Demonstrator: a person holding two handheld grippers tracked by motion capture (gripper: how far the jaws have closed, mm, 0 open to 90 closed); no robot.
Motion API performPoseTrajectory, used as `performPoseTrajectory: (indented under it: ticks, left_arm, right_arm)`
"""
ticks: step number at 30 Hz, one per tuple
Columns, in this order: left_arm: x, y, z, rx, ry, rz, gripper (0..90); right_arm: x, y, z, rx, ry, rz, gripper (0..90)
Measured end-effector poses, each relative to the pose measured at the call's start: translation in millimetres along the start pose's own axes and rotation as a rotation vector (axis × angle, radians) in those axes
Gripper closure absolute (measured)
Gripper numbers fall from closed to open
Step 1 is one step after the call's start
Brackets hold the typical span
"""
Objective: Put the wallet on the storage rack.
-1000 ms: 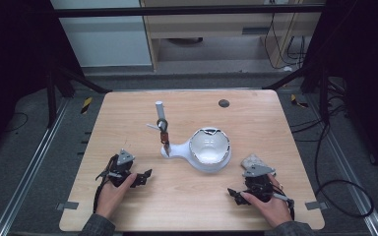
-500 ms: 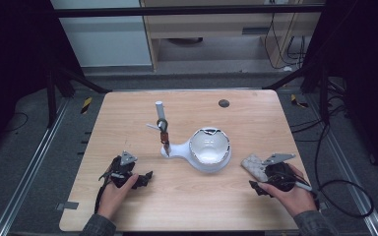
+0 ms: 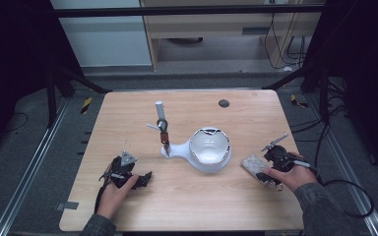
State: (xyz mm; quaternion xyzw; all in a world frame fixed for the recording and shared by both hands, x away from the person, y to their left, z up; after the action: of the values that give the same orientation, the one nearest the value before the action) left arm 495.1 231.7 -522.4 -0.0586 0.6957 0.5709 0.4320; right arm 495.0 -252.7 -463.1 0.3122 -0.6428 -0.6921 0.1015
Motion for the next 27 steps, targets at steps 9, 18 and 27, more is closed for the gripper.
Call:
performPoseTrajectory:
  ticks: [9,18,27]
  left_arm:
    - [0.0,-0.1,-0.3,0.003,-0.003,0.001,2.5]
    - [0.0,-0.3,-0.8,0.006,-0.004,-0.001,2.3]
    - [0.0,-0.3,-1.0,0.008,-0.008,-0.001,2.2]
  right_arm:
    - [3.0,-12.9,-5.7,-0.023,-0.002,0.017,13.6]
    - [10.7,-22.0,-4.2,-0.058,-0.011,0.022,14.9]
    - [13.8,-26.6,-5.4,-0.058,-0.027,0.035,18.3]
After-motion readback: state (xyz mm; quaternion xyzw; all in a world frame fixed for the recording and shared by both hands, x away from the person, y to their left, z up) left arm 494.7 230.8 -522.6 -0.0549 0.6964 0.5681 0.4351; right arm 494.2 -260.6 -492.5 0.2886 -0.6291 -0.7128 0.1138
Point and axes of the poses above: each handheld gripper's, and its own axes: y roughly backward along the jaws, x roughly out of its underside, z roughly to its left, the point moved 2 cm from there along -y, roughly forward along the jaws, and after that the axes turned 4 degrees about z, right-handed, at the moved point
